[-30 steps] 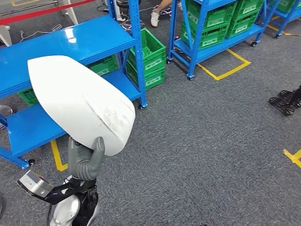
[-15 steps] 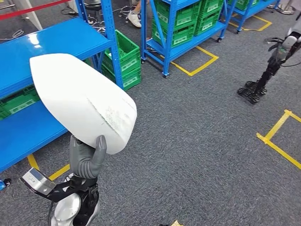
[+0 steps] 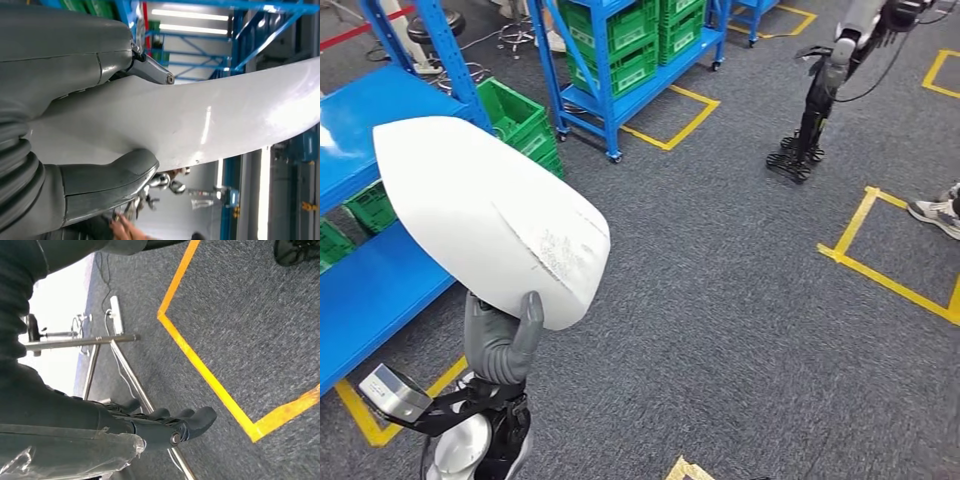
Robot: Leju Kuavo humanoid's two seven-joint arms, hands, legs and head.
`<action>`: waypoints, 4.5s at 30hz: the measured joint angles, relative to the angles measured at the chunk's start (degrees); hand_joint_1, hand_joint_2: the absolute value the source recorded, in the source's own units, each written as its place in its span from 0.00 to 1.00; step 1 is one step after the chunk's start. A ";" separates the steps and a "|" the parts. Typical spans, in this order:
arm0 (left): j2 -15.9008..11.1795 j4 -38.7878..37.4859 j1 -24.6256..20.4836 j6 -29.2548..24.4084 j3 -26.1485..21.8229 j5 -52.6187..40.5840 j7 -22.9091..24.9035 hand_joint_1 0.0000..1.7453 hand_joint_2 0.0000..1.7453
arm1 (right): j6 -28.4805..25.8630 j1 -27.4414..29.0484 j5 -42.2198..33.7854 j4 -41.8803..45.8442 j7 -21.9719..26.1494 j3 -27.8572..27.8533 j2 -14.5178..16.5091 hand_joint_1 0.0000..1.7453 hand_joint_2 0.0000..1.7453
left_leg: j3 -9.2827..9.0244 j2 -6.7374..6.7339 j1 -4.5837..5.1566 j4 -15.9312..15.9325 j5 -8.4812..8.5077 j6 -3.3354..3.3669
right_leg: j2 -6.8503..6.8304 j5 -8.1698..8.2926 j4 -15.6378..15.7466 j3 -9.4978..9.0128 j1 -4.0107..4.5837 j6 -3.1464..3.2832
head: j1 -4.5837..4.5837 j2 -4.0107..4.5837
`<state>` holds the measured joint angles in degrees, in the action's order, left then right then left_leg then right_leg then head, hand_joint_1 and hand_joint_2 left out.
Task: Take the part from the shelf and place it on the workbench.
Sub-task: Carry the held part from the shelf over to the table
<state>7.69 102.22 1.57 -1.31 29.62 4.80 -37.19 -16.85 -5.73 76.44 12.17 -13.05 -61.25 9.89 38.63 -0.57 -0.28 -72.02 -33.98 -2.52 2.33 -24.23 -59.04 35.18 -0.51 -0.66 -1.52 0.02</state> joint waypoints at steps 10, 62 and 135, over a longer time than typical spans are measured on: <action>0.33 -0.01 0.16 0.10 -0.05 0.12 -0.34 1.00 1.00 | -0.68 0.49 0.53 0.02 0.03 -0.01 -0.67 0.00 1.00 | -5.97 4.19 -0.75 14.22 7.83 1.82 | 5.23 0.54 -0.28 1.59 -0.54 -2.66 | 0.10 0.00; 0.66 0.50 1.41 1.23 -1.46 1.02 -0.36 1.00 1.00 | -2.15 -0.06 1.80 0.20 0.42 0.05 -0.78 0.00 1.00 | 0.59 0.14 0.22 -1.30 -0.43 0.39 | 0.36 0.26 0.07 0.57 0.29 0.10 | 0.02 0.00; 1.00 0.65 1.30 1.14 -1.42 1.04 -0.36 1.00 1.00 | 0.01 0.50 1.32 0.24 -0.05 0.03 -0.91 0.00 1.00 | -5.31 3.03 -0.55 13.92 8.03 2.28 | 4.30 -0.01 -1.07 2.25 -0.49 -3.09 | 0.04 0.00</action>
<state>8.69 102.88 2.86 -0.17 28.19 5.84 -37.55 -16.84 -5.22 77.76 12.41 -13.11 -61.23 8.98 33.31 2.46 -0.83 -58.10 -25.94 -0.23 6.63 -24.24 -60.12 37.43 -1.00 -3.75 -1.49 0.02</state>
